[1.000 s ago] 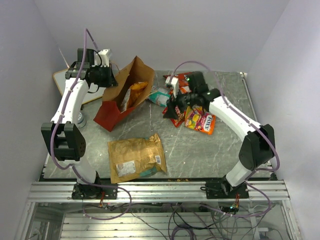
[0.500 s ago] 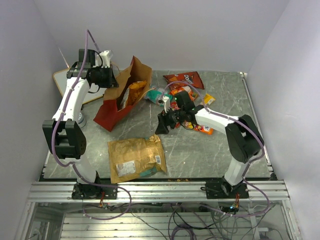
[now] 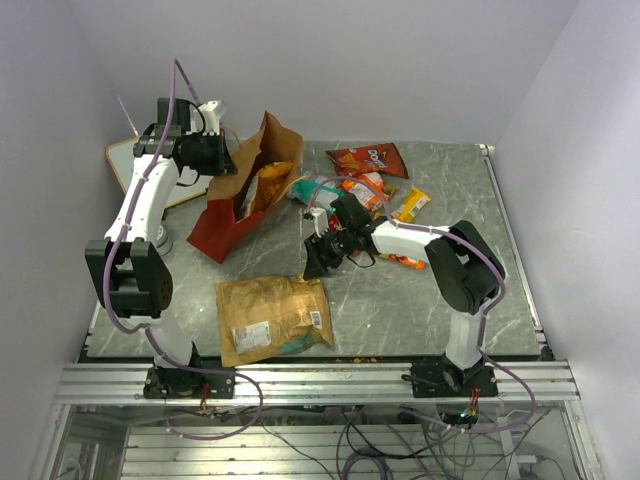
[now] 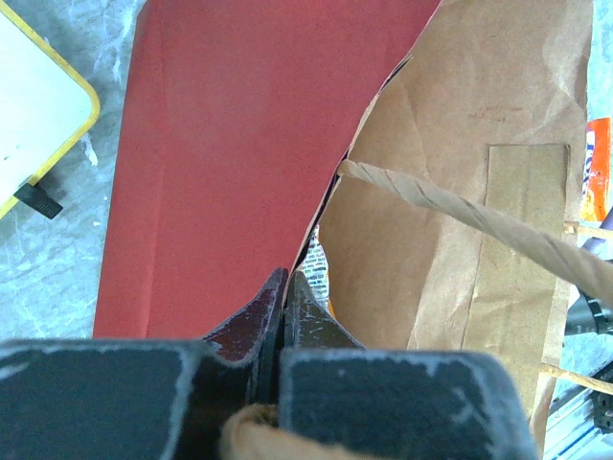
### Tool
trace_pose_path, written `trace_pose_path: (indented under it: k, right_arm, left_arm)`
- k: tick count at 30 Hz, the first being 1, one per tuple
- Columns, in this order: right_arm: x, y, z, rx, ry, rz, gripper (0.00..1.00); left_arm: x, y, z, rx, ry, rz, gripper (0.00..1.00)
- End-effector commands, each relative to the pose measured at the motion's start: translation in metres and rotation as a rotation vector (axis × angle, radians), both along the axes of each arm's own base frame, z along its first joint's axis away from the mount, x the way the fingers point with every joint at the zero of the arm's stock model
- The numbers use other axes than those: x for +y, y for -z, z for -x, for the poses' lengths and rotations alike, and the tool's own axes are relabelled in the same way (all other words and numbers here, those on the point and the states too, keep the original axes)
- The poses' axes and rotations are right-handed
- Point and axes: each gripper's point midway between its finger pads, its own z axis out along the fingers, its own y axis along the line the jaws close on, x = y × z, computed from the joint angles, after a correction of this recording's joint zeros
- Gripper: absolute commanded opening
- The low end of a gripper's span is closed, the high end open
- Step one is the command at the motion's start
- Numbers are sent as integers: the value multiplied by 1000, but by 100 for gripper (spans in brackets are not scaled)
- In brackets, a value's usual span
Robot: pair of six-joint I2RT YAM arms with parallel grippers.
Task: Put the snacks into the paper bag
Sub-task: Pick up the snack from the center of the board.
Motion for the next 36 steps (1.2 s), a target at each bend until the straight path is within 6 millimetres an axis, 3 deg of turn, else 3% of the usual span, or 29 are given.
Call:
trace_pose_path:
  k: [1, 4, 7, 10, 14, 18, 26, 36]
  right_arm:
    - [7, 5, -6, 19, 3, 0, 44]
    - [7, 5, -7, 16, 4, 1, 37]
    - [7, 3, -9, 9, -3, 5, 23]
    - [8, -13, -13, -28, -20, -8, 10]
    - [11, -51, -17, -110, -79, -60, 0]
    - [8, -96, -11, -232, -207, -116, 0]
    - [-5, -188, 23, -403, -427, -232, 0]
    - [-11, -297, 38, -624, -504, -343, 0]
  left_arm:
    - [3, -4, 0, -27, 5, 9, 7]
    - [2, -4, 1, -25, 9, 12, 7]
    - [2, -7, 1, -34, 10, 11, 7]
    - [3, -8, 1, -37, 7, 6, 7]
    - [4, -9, 1, -46, 11, -7, 7]
    - [6, -11, 1, -62, 12, -18, 7]
    - [4, -15, 1, -74, 31, -12, 7]
    - [-4, -20, 7, -67, 75, 13, 7]
